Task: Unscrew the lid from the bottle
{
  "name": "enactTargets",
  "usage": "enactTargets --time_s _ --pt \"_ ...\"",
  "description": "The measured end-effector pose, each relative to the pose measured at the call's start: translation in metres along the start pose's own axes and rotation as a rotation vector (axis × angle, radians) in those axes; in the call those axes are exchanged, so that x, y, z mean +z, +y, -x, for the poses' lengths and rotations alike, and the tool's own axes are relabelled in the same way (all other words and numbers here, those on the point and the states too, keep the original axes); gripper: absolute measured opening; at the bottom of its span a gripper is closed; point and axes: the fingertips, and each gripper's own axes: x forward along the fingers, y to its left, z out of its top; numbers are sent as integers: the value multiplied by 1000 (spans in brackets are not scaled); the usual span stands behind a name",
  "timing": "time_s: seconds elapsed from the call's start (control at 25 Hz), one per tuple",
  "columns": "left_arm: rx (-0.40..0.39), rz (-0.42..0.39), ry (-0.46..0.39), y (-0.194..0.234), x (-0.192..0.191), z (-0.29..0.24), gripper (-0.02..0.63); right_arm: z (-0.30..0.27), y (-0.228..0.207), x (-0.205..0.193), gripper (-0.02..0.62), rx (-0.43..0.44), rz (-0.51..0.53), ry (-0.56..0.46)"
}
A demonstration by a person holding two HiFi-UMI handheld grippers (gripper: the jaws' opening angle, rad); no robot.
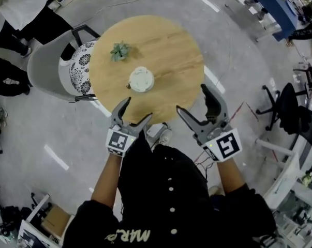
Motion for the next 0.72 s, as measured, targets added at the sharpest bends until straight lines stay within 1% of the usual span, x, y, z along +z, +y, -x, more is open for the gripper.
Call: enactTargets --time_s 0.08,0.2,0.32,0.4,0.48,0.72 --pt "-27 -1 12 15 -13 -15 385 -20 2 -17 367 17 -8 50" --pt "-73 -60 21 31 -32 -36 385 -49 15 -42 367 108 -13 127" --pt "-84 -47 37 49 -47 -49 385 -76 32 -64 383 189 35 202" --pt "-95 -22 45 61 -53 -57 385 -93 36 -75 388 207 42 222" --pt "-127 -25 50 62 -56 -62 385 -102 39 -82 391 215 7 230" --pt "-210 -132 21 71 -58 -89 385 -134 37 -93 397 252 -6 215"
